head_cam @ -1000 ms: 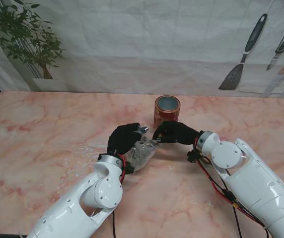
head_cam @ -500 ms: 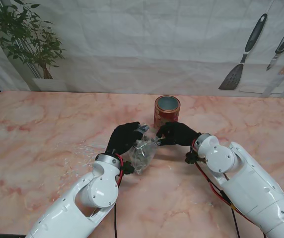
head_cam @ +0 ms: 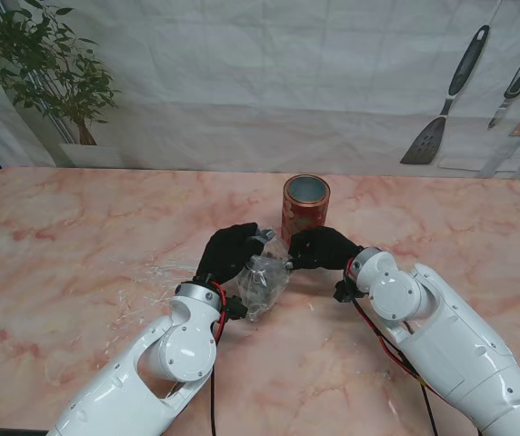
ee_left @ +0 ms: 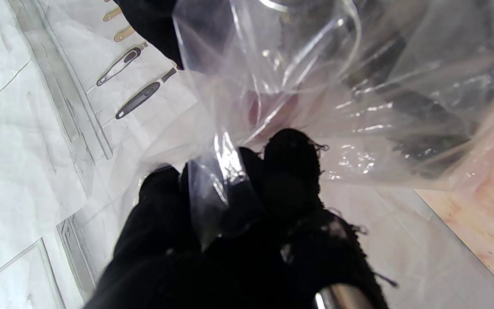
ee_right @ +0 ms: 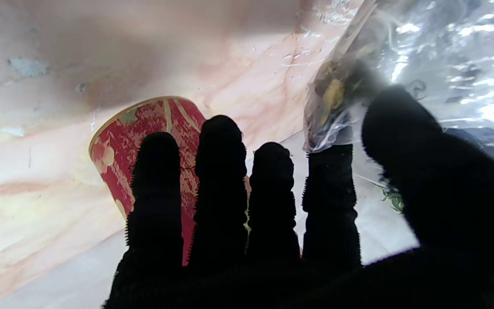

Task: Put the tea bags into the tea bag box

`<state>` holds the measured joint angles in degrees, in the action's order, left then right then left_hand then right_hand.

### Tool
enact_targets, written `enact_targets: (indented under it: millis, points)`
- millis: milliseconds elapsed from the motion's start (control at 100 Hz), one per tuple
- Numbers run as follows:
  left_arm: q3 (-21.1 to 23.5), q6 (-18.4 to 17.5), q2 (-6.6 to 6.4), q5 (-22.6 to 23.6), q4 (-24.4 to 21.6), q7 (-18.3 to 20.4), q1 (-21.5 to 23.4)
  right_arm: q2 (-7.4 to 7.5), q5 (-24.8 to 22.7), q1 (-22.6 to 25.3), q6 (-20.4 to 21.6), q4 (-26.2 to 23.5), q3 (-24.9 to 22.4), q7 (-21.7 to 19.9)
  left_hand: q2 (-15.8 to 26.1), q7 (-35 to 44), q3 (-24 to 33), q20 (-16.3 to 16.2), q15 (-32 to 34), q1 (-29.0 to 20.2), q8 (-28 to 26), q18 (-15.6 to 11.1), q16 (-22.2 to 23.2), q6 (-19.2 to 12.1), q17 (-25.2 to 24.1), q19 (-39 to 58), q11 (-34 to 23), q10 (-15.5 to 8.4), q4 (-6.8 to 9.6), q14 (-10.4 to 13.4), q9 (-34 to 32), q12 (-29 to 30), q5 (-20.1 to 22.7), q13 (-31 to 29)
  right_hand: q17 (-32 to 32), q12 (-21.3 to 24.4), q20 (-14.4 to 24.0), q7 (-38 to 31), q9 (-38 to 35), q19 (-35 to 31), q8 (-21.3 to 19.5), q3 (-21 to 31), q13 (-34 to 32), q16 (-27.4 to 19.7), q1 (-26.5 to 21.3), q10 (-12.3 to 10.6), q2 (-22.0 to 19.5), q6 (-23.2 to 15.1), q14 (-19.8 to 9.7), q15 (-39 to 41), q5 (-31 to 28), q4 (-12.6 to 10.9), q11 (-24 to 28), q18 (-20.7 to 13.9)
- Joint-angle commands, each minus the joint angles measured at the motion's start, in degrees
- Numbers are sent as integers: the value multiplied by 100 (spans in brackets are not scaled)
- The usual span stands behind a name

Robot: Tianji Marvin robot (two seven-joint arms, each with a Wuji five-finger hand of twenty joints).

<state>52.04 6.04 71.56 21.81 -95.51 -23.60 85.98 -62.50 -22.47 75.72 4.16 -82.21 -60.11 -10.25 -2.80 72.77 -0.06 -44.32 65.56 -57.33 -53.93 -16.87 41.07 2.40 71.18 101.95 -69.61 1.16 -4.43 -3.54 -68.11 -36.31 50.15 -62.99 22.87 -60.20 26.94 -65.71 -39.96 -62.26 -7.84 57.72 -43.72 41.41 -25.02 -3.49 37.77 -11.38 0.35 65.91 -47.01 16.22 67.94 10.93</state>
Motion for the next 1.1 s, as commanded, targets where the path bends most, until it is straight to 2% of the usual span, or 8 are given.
enact_targets:
  millis: [0,110,270,370,580,800,1090]
  points:
    - [20,-25,25,-27,-78,45,12,-47,-48,45,-38,33,3,0,93,486,623,-49,3119,-258,-215,-235,-50,1263,-612,1803,-111,-533,196,-651,-592,98,439,-983,23,-16,96,-307,-114,-249,18,185,-142,-8,-202,-174,-93,52,-32,168,-206,105,156,42]
    - [45,5,19,-26,-95,58,26,-66,-51,67,-2,55,-22,92,86,483,640,-46,3119,-250,-217,-232,-49,1260,-612,1803,-112,-514,195,-651,-589,98,437,-983,-80,-78,107,-459,-40,-251,-293,74,-28,1,-309,-102,-470,199,71,158,-111,79,181,52]
    - [49,191,1,104,-91,81,9,-36,175,66,213,71,-110,-99,81,478,668,-39,3108,-219,-219,-228,-53,1250,-614,1803,-105,-537,193,-678,-587,102,437,-982,-470,-474,184,-646,434,-156,-1421,-191,463,78,-589,119,-1142,510,187,144,432,-244,237,38]
    - [45,350,-15,227,-69,107,-17,-8,368,69,314,50,-186,-294,75,472,685,-22,3108,-203,-219,-233,-52,1231,-615,1803,-97,-538,193,-679,-570,103,427,-982,-603,-549,211,-675,633,-128,-1748,-326,645,79,-693,139,-1315,548,176,109,627,-328,244,-12]
    - [61,553,-50,345,-38,214,-50,-9,611,125,371,16,-327,-370,65,469,718,5,3107,-175,-220,-243,-51,1214,-616,1803,-91,-543,194,-679,-559,103,427,-983,-602,-546,227,-642,634,-134,-1788,-388,649,72,-688,130,-1330,518,174,102,632,-330,236,-7]
    - [63,626,-103,441,-44,373,-58,-40,835,193,447,13,-431,-315,57,468,749,23,3107,-145,-220,-246,-50,1215,-616,1803,-84,-549,194,-679,-554,100,426,-983,-574,-529,242,-592,632,-146,-1766,-498,631,58,-703,121,-1456,529,165,87,662,-219,215,18]
    - [80,638,-157,497,-28,540,-54,-119,1407,326,344,-81,-583,-266,44,464,787,45,3103,-118,-221,-251,-51,1204,-617,1803,-78,-570,197,-677,-542,94,419,-982,-567,-531,281,-622,728,-223,-1771,-622,700,58,-878,274,-1483,693,258,124,715,-133,266,258]
